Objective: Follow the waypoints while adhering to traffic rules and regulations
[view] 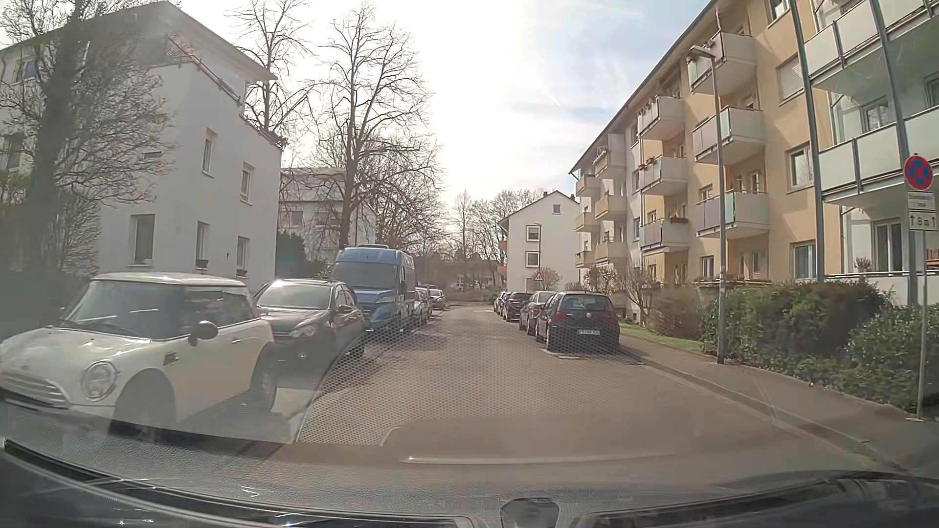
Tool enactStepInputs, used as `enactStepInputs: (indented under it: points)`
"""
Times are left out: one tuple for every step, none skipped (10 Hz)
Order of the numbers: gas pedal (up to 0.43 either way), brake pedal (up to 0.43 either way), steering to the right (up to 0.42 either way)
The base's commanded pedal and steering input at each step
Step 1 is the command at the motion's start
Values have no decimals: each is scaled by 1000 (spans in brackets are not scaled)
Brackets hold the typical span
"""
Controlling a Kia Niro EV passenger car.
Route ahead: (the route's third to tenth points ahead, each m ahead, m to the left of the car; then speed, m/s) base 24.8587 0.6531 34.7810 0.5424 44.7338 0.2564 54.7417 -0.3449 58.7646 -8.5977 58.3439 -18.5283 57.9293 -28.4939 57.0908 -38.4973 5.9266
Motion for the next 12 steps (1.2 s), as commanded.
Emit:
enactStepInputs:
  points:
    - [59,0,-11]
    - [59,0,-10]
    - [59,0,-11]
    - [59,0,-11]
    - [59,0,-11]
    - [59,0,-10]
    - [59,0,-11]
    - [59,0,-11]
    - [59,0,-10]
    - [59,0,-10]
    - [59,0,-10]
    - [59,0,-10]
